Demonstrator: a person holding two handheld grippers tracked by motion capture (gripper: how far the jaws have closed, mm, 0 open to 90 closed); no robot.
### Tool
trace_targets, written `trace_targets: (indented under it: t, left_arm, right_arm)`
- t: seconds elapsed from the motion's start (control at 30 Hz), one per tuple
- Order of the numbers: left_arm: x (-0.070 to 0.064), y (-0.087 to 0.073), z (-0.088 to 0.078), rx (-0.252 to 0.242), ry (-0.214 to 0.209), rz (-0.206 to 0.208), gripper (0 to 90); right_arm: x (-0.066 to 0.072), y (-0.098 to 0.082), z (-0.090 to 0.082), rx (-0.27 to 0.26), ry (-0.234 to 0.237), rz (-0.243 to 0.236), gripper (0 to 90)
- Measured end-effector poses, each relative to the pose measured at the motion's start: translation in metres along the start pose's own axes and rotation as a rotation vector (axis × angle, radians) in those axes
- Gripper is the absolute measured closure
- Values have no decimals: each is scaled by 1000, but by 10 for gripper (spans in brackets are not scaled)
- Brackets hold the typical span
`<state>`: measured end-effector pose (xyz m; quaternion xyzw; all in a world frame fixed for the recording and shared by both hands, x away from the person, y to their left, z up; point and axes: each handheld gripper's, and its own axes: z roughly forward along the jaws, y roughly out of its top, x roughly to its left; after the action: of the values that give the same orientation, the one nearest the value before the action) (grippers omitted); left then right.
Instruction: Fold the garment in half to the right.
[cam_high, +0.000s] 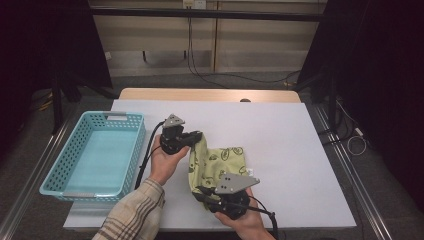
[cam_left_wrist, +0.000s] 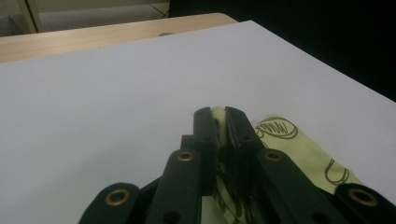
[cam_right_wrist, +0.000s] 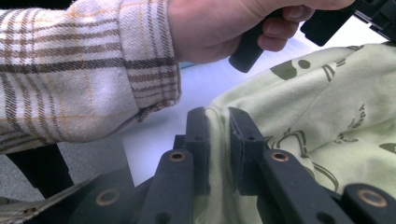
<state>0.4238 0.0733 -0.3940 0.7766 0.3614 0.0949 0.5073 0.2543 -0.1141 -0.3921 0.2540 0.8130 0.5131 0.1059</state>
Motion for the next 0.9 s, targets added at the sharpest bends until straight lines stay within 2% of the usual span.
trace_targets:
  t: [0.07, 0.27, 0.37, 0.63, 0.77, 0.83, 0.87, 0.9]
  left_arm:
    - [-5, 3, 2, -2, -8, 5, 843]
    - [-8, 5, 7, 5, -8, 22, 843]
    - [-10, 3, 13, 7, -21, 13, 843]
    - [-16, 0, 22, 18, -33, 19, 843]
    - [-20, -8, 28, 23, -46, 2, 842]
    - [-22, -8, 31, 33, -47, 10, 843]
    - [-22, -8, 32, 37, -47, 18, 842]
    - [-23, -9, 34, 32, -49, 13, 842]
  right_arm:
    - [1, -1, -2, 0, -1, 2, 797]
    - [-2, -4, -7, -9, -8, 21, 797]
    - [-3, -4, -10, -11, -17, 15, 797]
    - [-4, -11, -18, -10, -28, 44, 797]
    - [-4, -16, -23, -1, -40, 51, 798]
    - [-4, -19, -23, -3, -36, 62, 797]
    - [-5, -19, -24, 5, -45, 51, 797]
    - [-4, -20, -24, 2, -45, 59, 797]
